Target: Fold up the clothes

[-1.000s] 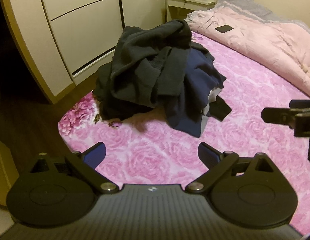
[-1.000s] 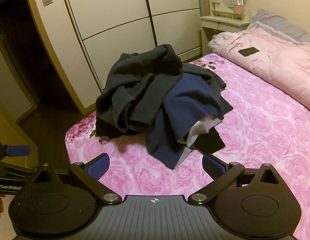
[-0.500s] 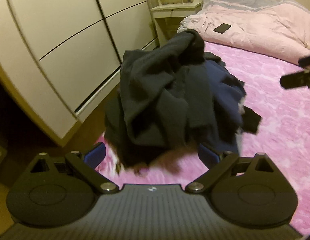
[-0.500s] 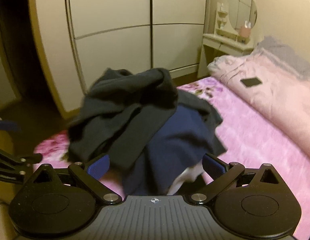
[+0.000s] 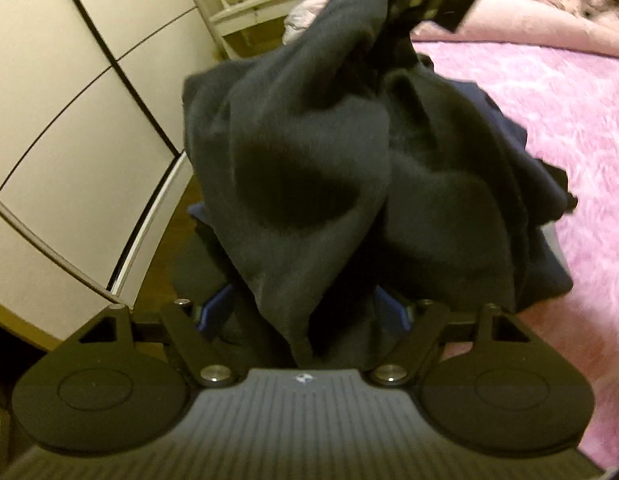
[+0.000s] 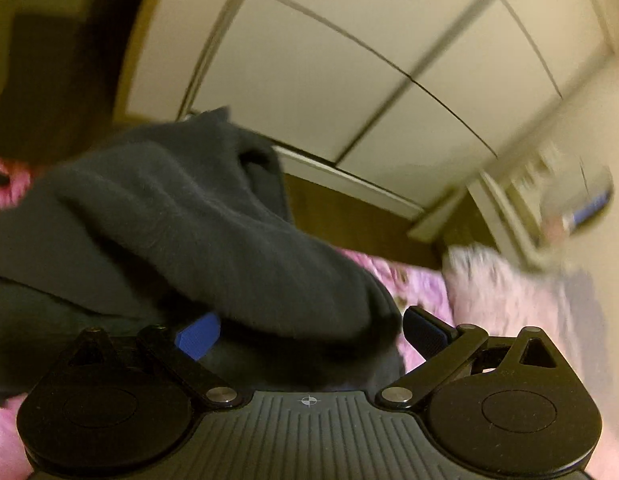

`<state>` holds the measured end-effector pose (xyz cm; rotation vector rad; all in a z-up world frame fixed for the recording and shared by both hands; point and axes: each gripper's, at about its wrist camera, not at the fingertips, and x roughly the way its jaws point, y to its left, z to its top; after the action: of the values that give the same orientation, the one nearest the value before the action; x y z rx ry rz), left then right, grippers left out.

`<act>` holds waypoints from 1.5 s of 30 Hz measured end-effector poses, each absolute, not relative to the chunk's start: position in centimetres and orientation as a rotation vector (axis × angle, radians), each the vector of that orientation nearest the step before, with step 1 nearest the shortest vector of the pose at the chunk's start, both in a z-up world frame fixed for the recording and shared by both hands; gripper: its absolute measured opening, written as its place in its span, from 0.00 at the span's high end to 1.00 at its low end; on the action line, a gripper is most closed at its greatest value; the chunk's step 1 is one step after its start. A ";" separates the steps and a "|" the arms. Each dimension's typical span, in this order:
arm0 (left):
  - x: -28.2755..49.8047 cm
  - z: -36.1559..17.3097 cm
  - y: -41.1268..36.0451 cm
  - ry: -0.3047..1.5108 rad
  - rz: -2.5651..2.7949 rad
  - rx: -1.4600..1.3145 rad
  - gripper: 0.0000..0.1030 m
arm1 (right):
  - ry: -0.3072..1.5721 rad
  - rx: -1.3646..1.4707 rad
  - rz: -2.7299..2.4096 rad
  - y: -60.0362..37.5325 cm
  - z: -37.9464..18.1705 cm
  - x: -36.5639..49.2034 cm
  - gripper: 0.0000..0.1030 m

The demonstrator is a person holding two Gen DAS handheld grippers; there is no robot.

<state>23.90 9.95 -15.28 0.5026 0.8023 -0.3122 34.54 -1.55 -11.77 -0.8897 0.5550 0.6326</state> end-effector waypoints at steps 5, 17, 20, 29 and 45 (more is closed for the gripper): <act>24.1 -14.9 11.7 0.772 -0.285 0.503 0.88 | 0.611 -0.844 0.585 -0.7 -12.8 36.4 0.77; 17.9 -2.7 10.3 0.475 -0.322 0.517 0.97 | 0.519 -0.406 0.315 -15.1 -1.9 21.7 0.88; 13.8 -0.3 6.2 0.383 -0.383 0.576 0.97 | 0.521 -0.298 0.217 -20.8 -0.1 15.2 0.88; -5.5 0.7 -10.2 0.315 -0.789 0.623 0.97 | 0.550 -0.057 -0.177 -39.4 1.9 -10.1 0.89; -24.9 1.0 -24.2 0.206 -1.654 0.586 0.97 | 0.387 0.054 -0.950 -43.8 10.9 -42.8 0.89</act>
<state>-24.90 -24.23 0.96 0.5859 0.2060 -1.6544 -42.83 -43.81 10.92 0.0540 0.3870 -0.9497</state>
